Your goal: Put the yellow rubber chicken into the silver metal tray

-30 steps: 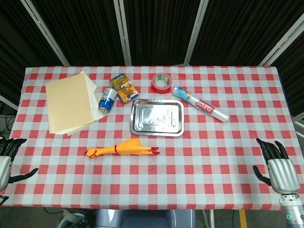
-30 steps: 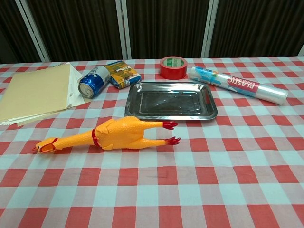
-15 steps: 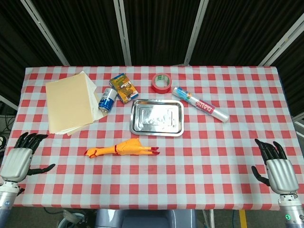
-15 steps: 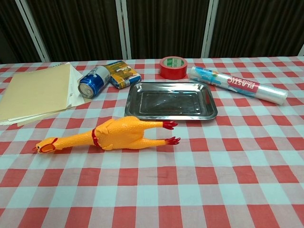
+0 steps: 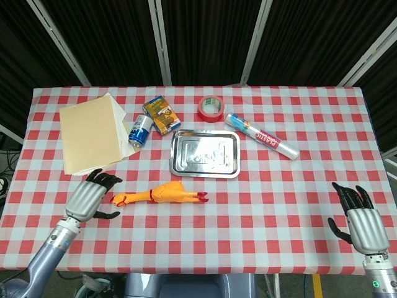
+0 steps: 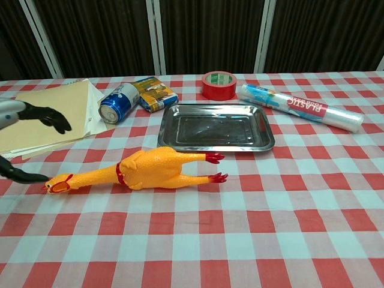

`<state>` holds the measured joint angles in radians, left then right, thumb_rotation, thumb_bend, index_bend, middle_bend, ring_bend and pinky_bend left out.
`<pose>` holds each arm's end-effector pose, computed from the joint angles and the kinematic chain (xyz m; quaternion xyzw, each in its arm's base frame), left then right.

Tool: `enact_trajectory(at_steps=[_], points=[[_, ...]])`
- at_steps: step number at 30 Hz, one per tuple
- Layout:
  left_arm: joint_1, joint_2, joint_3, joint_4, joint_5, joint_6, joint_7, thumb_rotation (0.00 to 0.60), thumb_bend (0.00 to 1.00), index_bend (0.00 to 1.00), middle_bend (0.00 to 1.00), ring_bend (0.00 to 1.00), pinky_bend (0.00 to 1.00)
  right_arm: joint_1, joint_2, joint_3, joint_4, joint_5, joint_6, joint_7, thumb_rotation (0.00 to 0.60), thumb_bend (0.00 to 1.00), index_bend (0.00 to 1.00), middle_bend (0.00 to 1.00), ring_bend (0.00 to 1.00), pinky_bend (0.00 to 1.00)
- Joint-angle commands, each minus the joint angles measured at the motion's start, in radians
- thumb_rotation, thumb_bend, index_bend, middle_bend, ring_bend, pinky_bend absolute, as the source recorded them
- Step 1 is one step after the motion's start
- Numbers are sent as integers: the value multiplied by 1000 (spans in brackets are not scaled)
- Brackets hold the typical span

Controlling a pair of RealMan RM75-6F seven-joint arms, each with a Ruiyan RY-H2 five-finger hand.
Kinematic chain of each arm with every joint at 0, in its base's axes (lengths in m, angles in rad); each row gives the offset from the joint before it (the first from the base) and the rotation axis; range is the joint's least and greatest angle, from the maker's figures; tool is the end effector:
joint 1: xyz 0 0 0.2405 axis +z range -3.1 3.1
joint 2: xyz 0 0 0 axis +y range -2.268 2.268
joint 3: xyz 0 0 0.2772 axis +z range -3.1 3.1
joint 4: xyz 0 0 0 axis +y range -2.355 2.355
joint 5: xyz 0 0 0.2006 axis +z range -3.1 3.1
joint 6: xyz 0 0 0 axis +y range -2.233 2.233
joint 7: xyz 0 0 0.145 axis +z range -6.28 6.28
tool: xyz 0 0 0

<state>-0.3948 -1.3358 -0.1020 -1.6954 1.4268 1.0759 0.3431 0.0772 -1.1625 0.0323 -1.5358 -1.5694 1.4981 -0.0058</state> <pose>-0.2311 0.2621 0.0531 -0.7452 -0.3597 -0.3509 0.4383 -0.3306 -0.1774 0.1643 0.6201 -0.3649 0.3861 0.5772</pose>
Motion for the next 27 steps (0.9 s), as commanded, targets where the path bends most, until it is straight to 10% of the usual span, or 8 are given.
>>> enact_trajectory(at_steps=[1, 27], points=[[-53, -70, -23, 24, -69, -56, 71, 600, 106, 251, 269, 215, 164, -2, 0, -1, 3, 1, 2, 2, 600, 371, 0, 170, 164, 87], [-164, -267, -47, 152, -295, -114, 127, 600, 178, 309, 351, 297, 262, -28, 0, -5, 28, 25, 14, 25, 600, 371, 0, 170, 164, 87]])
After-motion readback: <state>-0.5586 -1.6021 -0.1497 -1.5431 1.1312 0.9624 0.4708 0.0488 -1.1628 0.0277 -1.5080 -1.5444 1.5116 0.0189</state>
